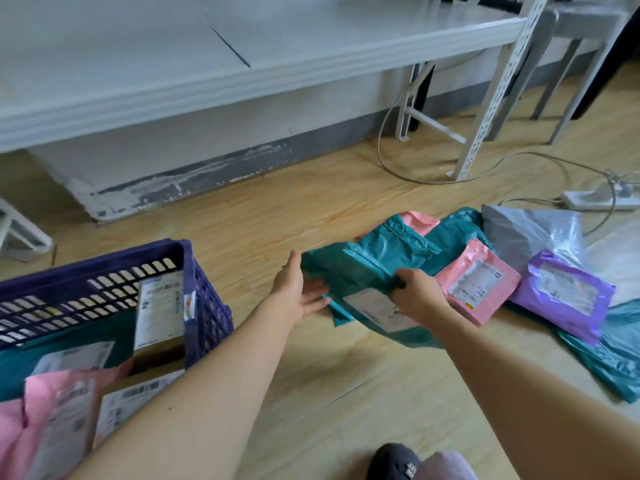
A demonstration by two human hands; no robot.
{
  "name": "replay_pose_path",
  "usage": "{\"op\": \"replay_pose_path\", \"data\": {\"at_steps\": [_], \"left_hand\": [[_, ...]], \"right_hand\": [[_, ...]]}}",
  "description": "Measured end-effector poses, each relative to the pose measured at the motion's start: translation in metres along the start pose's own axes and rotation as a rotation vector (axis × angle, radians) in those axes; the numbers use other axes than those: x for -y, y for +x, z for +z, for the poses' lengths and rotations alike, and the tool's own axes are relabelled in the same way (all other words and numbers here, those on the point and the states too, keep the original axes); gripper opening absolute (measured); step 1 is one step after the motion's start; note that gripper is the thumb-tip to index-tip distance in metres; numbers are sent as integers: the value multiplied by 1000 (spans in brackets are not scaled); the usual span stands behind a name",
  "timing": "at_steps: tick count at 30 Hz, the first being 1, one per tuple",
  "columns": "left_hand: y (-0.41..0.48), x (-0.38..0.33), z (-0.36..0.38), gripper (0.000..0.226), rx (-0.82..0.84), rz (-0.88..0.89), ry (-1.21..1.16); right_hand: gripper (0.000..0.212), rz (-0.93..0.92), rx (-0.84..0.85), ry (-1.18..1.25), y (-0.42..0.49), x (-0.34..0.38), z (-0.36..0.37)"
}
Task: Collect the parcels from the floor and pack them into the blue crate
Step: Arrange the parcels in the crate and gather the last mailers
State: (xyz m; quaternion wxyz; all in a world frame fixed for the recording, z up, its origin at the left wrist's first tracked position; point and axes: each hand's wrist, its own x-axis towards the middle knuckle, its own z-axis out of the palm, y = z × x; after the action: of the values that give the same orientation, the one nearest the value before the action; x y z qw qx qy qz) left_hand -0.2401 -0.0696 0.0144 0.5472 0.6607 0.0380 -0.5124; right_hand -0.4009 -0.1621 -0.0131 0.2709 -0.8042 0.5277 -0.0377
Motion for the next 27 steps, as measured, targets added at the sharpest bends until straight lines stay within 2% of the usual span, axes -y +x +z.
{"op": "replay_pose_path", "data": {"at_steps": [3, 6, 13, 16, 19, 21, 23, 27], "left_hand": [[-30, -13, -24, 38, -58, 76, 74], [-55, -26, -51, 41, -144, 220, 265], [-109, -50, -124, 75, -433, 587, 745], [-120, -50, -152, 96, -529, 751, 850], [-130, -53, -175, 103, -604, 865, 940], [-137, -56, -191, 100, -640, 899, 1022], [-139, -59, -207, 82, -709, 897, 1046], [-146, -68, -229, 27, -836, 624, 771]], "right_hand": [[23, -28, 1, 32, -13, 30, -21], [29, -73, 22, 54, -30, 65, -35], [29, -169, -33, 62, -73, 156, -41], [22, -260, -89, -36, -93, 188, -32], [23, -389, -169, -148, -107, 217, -22], [26, -447, -200, -190, -113, 236, -15], [29, -502, -222, -217, -117, 252, -7], [31, -625, -238, -228, -123, 281, 5]]}}
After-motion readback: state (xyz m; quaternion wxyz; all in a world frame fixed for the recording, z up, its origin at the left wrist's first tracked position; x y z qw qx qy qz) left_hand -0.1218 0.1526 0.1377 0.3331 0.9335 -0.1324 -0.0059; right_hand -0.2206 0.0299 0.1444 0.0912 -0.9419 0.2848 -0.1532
